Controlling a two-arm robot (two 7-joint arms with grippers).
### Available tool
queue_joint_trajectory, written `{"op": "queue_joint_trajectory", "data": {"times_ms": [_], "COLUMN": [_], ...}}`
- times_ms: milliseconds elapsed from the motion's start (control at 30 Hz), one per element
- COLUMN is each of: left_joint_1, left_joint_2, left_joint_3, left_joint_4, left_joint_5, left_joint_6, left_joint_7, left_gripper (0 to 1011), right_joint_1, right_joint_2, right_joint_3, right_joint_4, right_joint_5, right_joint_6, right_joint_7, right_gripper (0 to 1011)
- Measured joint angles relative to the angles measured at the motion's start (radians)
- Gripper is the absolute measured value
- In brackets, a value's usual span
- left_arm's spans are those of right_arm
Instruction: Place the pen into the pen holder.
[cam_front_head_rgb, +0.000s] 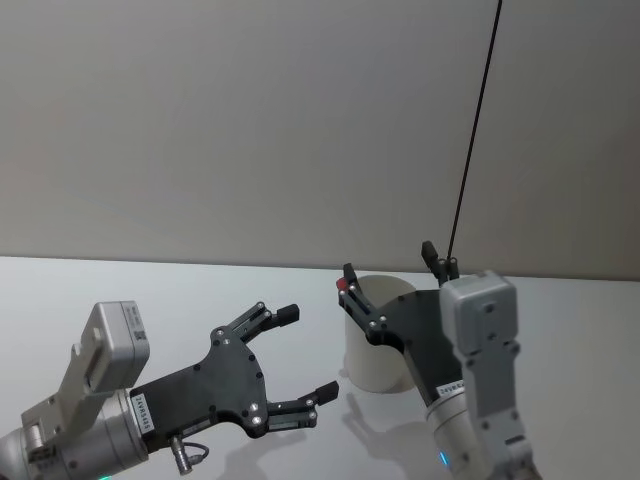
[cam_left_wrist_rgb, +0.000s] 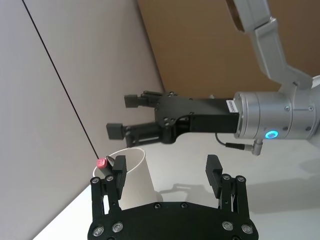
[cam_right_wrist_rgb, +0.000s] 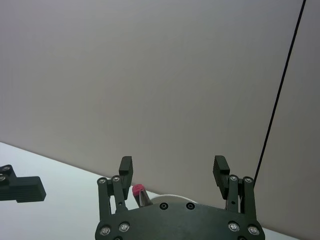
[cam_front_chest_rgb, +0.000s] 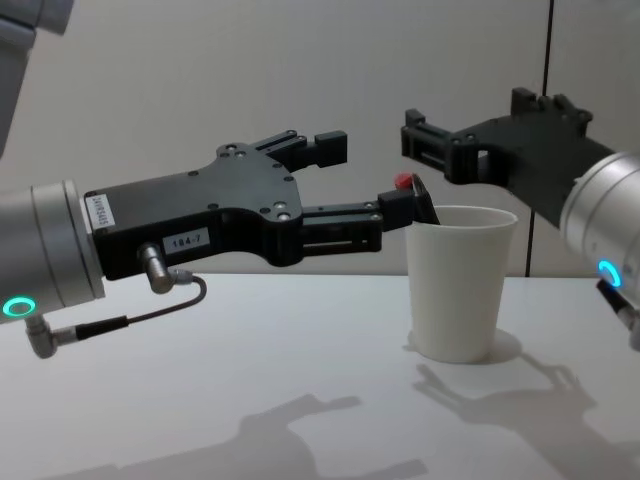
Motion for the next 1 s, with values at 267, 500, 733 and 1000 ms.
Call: {"op": "queue_joint_trajectory", "data": {"times_ms": [267, 500, 733, 1000], "left_joint_1": [0.000, 0.000, 0.000, 0.004], "left_joint_2": [0.000, 0.000, 0.000, -0.004], "left_joint_3": [0.000, 0.000, 0.000, -0.001], "left_joint_4": [0.000, 0.000, 0.000, -0.003], "left_joint_5": [0.000, 0.000, 0.000, 0.009], "left_joint_6": [0.000, 0.000, 0.000, 0.011], "left_joint_7": [0.000, 0.000, 0.000, 0.028], "left_gripper": [1000, 1000, 1000, 1000], "right_joint_1": [-0.033, -0.061, -0.078, -0.081], "right_joint_2": [0.017, 0.030, 0.037, 0.056], "right_joint_3": [0.030, 0.061, 0.079, 0.082], "right_joint_4": [-0.062, -0.111, -0.142, -0.137], "right_joint_5": [0.055, 0.088, 0.103, 0.128], "right_joint_6": [-0.002, 0.008, 0.015, 0.022], "right_joint_7": [0.042, 0.064, 0.075, 0.079], "right_gripper": [1001, 1001, 1001, 1001]}}
